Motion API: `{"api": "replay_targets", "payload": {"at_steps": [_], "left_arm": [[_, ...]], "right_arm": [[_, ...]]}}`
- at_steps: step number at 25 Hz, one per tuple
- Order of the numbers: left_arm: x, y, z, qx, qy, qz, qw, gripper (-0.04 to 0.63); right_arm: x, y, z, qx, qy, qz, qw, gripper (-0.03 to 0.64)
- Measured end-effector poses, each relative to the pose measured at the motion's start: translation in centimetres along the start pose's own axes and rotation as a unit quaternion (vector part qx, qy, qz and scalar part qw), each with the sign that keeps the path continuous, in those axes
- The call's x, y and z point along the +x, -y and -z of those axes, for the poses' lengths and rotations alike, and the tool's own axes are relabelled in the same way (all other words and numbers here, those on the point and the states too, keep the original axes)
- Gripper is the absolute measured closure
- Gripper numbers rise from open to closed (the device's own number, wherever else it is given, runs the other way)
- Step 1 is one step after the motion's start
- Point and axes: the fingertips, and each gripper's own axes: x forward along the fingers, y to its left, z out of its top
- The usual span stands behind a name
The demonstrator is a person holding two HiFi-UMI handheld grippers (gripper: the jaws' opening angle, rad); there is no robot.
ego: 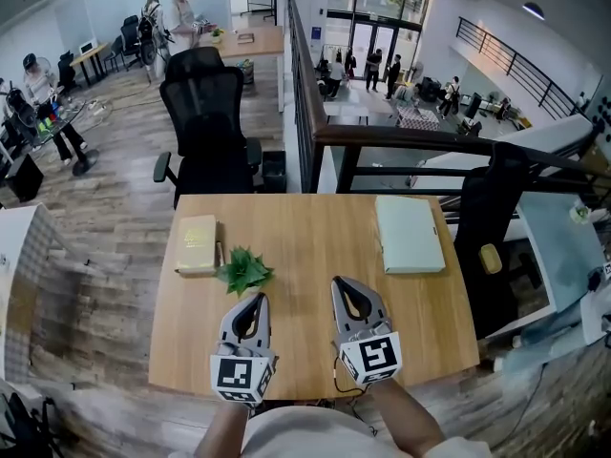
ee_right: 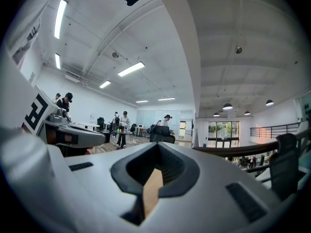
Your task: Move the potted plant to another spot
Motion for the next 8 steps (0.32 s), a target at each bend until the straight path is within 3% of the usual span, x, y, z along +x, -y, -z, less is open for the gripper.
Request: {"api": "replay_targets", "payload": {"at_steps": [8], "left_arm": [[0.09,0.12,0.2,-0.001,-0.002,0.001,1.0,0.584]], "right_arm": [[-0.23,0.51,0.16,0.0,-0.002,0.006,1.0,0.614]]}}
